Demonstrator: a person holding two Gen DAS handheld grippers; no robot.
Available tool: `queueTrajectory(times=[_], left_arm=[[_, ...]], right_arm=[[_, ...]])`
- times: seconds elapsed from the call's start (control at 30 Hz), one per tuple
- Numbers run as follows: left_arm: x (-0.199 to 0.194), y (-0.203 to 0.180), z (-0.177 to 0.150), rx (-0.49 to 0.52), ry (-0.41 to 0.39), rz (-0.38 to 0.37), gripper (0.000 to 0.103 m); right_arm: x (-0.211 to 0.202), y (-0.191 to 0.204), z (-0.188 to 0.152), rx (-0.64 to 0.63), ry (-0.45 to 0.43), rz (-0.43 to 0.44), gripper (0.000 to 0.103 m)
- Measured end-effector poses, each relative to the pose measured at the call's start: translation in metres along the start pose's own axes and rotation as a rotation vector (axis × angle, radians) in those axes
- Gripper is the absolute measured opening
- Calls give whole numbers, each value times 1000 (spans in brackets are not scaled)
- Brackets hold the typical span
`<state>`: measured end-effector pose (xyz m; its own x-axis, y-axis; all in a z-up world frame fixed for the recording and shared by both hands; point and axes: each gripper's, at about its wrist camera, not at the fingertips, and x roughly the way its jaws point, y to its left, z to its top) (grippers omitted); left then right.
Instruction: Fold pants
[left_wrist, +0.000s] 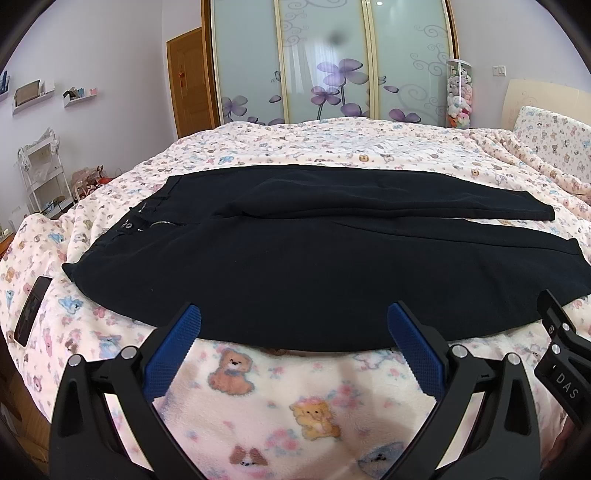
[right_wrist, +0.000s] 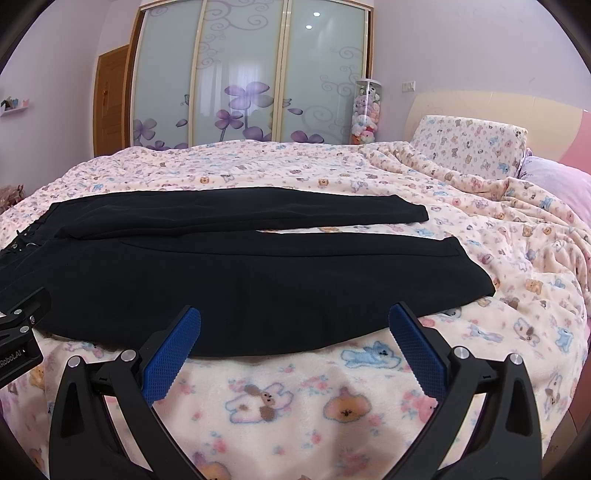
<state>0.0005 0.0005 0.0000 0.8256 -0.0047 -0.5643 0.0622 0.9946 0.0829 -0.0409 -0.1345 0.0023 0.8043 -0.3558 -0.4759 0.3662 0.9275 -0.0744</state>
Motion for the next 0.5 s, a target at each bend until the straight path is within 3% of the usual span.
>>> queueTrajectory(times=[0.5], left_arm=[[0,0,0,-1,2,-1,101]], right_arm=[[1,-2,4,4,1,3,102]])
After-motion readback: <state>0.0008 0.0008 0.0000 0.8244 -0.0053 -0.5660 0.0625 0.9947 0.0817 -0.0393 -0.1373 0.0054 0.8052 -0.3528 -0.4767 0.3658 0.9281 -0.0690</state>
